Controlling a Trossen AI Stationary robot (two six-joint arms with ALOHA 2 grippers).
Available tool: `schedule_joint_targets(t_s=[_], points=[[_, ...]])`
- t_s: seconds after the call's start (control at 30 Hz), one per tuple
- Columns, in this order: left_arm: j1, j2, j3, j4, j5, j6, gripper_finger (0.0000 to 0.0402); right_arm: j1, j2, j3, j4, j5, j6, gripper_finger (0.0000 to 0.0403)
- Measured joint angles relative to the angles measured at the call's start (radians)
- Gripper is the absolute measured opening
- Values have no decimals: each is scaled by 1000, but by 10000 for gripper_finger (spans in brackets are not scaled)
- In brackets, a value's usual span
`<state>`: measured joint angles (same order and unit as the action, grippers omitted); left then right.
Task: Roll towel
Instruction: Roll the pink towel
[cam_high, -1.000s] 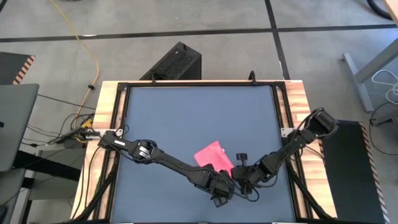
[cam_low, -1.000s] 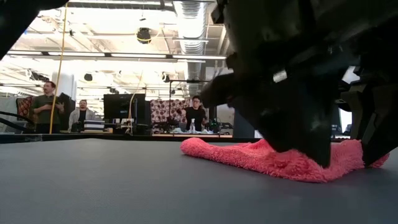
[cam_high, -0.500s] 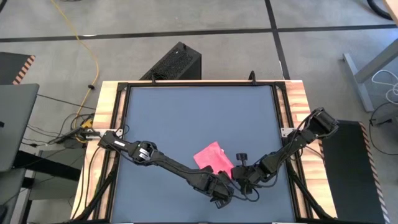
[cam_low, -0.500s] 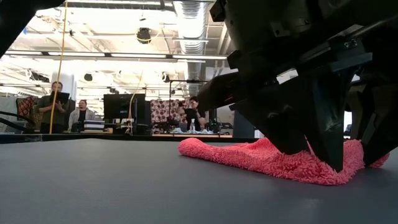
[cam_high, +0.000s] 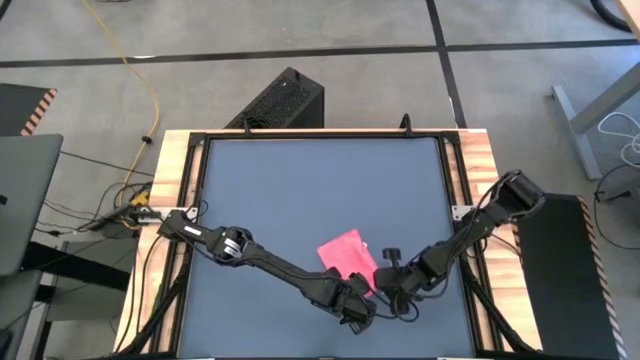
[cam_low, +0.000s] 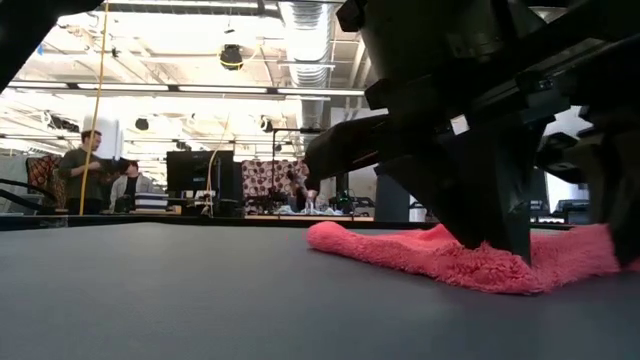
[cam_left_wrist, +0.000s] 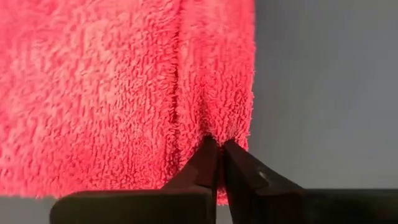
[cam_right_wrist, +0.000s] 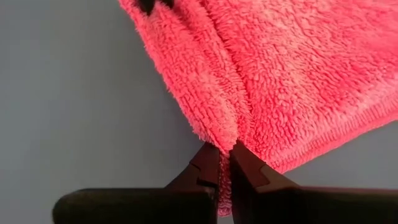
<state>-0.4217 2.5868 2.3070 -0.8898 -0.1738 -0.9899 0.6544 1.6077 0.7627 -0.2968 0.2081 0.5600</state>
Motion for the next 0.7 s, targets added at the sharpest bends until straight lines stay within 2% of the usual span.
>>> schedule_joint_targets(t_s=[0.2,0.53,0.7], points=[[-7,5,1,32,19,-18,0,-13,-34,0,-53,-102,53,32],[3,7,0,114,105,-18,0,-21,-35,2,-55,-186,150,33],[6,6,0,169,146,-17,0,-53,-36,2,-55,-289,191,33]])
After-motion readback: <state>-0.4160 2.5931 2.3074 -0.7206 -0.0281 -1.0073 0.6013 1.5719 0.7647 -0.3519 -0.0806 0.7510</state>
